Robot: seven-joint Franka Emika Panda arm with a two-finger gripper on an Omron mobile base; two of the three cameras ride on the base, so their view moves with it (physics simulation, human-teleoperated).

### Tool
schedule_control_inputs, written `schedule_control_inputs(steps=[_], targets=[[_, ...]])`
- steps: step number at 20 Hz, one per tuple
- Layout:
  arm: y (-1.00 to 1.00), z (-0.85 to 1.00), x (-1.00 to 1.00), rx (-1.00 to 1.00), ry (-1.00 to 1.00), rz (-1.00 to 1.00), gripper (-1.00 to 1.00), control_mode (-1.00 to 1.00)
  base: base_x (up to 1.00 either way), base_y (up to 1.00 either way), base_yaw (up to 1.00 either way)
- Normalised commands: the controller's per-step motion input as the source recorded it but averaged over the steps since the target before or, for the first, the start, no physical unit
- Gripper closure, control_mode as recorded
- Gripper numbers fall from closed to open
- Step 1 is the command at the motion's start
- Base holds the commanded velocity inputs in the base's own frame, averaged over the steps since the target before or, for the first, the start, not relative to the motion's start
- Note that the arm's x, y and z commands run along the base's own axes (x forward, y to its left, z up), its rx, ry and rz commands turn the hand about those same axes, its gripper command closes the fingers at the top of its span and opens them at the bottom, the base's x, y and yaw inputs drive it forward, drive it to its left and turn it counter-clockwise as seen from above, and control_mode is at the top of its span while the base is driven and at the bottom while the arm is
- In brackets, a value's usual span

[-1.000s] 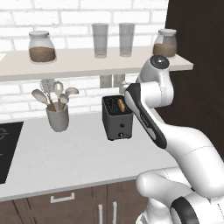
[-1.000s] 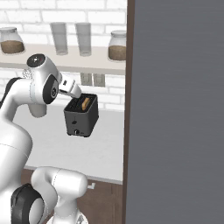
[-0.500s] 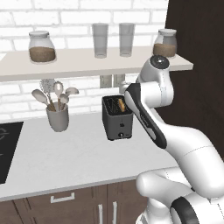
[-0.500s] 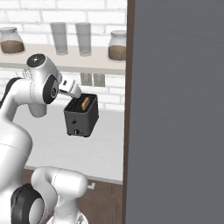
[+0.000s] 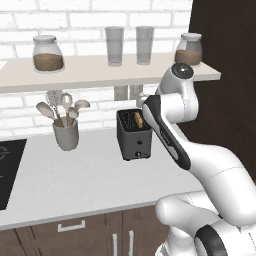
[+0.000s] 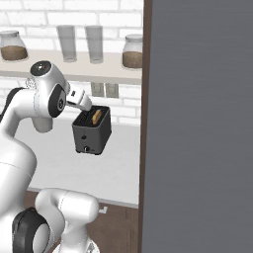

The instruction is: Start the toaster. Once the lever pops up, take the bread to the plate on the dining counter.

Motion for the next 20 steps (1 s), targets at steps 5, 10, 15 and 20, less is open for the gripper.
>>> schedule_control_inputs(steps=[5,10,15,20], targets=[[0.00,0.00,0.00,0.00,0.00,0.00,-1.00,-1.00,0.00,0.00,0.00],[0.00,0.00,0.00,0.00,0.00,0.00,-1.00,-1.00,0.00,0.00,0.00],[0.00,0.00,0.00,0.00,0.00,0.00,-1.00,-1.00,0.00,0.00,0.00],[0.00,0.00,0.00,0.00,0.00,0.00,-1.00,-1.00,0.00,0.00,0.00]])
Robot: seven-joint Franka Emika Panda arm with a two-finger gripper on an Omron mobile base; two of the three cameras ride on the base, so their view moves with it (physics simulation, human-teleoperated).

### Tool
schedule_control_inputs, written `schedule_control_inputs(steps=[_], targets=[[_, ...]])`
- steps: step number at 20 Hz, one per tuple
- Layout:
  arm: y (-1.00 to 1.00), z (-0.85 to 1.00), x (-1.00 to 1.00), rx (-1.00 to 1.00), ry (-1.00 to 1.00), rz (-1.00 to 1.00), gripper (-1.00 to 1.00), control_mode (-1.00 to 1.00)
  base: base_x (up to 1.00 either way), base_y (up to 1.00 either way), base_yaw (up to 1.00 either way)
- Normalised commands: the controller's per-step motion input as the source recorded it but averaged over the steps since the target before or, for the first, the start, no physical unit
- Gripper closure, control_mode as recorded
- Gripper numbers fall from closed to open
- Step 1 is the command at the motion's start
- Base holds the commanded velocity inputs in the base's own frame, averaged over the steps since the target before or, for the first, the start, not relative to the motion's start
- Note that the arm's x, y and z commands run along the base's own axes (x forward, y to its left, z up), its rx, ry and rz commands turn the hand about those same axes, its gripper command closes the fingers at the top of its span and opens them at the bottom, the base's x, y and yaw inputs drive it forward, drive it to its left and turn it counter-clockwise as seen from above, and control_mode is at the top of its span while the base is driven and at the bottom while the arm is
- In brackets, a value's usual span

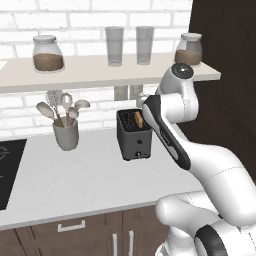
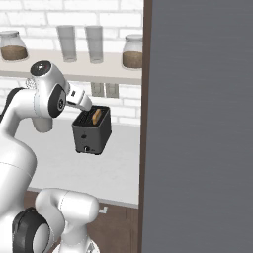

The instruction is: Start the toaster. Once the lever pops up, take the bread to the plate on the dining counter.

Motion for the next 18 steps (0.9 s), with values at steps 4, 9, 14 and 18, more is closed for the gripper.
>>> schedule_control_inputs(steps=[4,9,14,18], targets=[[0.00,0.00,0.00,0.00,0.00,0.00,-1.00,-1.00,0.00,0.00,0.00],[0.00,0.00,0.00,0.00,0.00,0.00,-1.00,-1.00,0.00,0.00,0.00],[0.00,0.00,0.00,0.00,0.00,0.00,-1.00,-1.00,0.00,0.00,0.00],[0.00,0.00,0.00,0.00,0.00,0.00,-1.00,-1.00,0.00,0.00,0.00]])
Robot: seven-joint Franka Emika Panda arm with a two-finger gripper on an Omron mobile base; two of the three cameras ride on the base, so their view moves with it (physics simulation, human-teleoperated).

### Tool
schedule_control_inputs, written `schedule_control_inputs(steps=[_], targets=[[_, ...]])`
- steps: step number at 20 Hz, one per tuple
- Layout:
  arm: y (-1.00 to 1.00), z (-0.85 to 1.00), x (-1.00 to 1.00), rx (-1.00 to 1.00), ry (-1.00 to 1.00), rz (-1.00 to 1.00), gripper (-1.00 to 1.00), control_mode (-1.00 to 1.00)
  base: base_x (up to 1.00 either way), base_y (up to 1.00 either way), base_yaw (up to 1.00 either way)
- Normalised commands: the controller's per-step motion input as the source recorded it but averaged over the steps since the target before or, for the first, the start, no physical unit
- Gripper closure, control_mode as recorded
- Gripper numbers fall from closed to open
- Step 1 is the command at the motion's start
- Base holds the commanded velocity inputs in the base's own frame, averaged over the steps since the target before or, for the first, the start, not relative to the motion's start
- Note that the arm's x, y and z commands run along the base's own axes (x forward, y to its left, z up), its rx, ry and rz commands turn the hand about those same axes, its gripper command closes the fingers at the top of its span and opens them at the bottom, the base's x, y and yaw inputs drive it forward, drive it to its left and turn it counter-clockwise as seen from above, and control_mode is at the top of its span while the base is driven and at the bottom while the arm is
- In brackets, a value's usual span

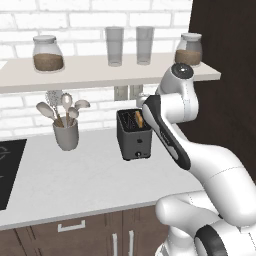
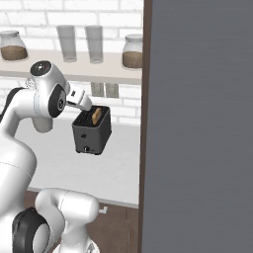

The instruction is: Start the toaster. Once the lever pops up, take the bread to the plate on the dining counter.

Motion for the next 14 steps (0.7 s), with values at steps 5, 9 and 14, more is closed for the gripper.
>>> schedule_control_inputs(steps=[5,9,14], targets=[[0.00,0.00,0.00,0.00,0.00,0.00,-1.00,-1.00,0.00,0.00,0.00],[0.00,0.00,0.00,0.00,0.00,0.00,-1.00,-1.00,0.00,0.00,0.00],[0.00,0.00,0.00,0.00,0.00,0.00,-1.00,-1.00,0.00,0.00,0.00]])
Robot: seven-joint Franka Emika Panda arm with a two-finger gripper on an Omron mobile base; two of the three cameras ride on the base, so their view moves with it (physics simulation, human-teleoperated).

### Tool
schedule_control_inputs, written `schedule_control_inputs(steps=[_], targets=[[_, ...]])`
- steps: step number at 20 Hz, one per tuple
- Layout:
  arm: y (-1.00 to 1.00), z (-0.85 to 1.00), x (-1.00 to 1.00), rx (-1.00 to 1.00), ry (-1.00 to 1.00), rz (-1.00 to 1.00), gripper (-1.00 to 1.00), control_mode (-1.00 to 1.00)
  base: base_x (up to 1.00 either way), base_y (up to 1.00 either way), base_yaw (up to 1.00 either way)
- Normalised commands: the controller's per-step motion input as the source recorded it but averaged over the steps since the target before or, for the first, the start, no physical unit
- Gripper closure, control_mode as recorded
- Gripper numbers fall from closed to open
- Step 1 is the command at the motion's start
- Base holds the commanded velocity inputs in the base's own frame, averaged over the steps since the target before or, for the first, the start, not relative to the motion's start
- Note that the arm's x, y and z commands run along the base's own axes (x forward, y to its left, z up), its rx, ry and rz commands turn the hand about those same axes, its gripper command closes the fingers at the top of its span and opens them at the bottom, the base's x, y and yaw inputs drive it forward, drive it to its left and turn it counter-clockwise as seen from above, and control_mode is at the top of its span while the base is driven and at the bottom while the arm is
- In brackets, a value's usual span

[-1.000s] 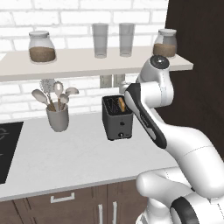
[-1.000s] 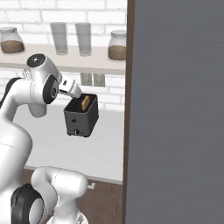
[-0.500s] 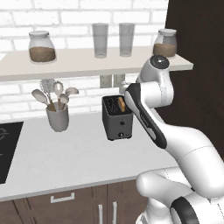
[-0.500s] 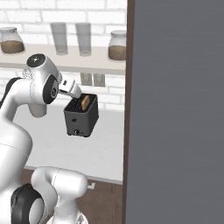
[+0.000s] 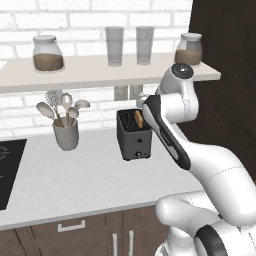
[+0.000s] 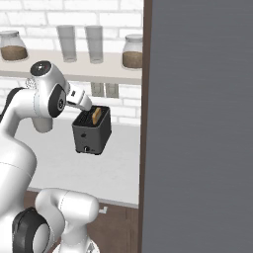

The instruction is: Start the toaster. Once the lever pops up, take the bread to the plate on the dining counter.

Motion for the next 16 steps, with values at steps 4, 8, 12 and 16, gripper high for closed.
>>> schedule_control_inputs(steps=[4,8,12,16], targets=[[0.00,0.00,0.00,0.00,0.00,0.00,-1.00,-1.00,0.00,0.00,0.00],[0.00,0.00,0.00,0.00,0.00,0.00,-1.00,-1.00,0.00,0.00,0.00],[0.00,0.00,0.00,0.00,0.00,0.00,-1.00,-1.00,0.00,0.00,0.00],[0.00,0.00,0.00,0.00,0.00,0.00,-1.00,-1.00,0.00,0.00,0.00]])
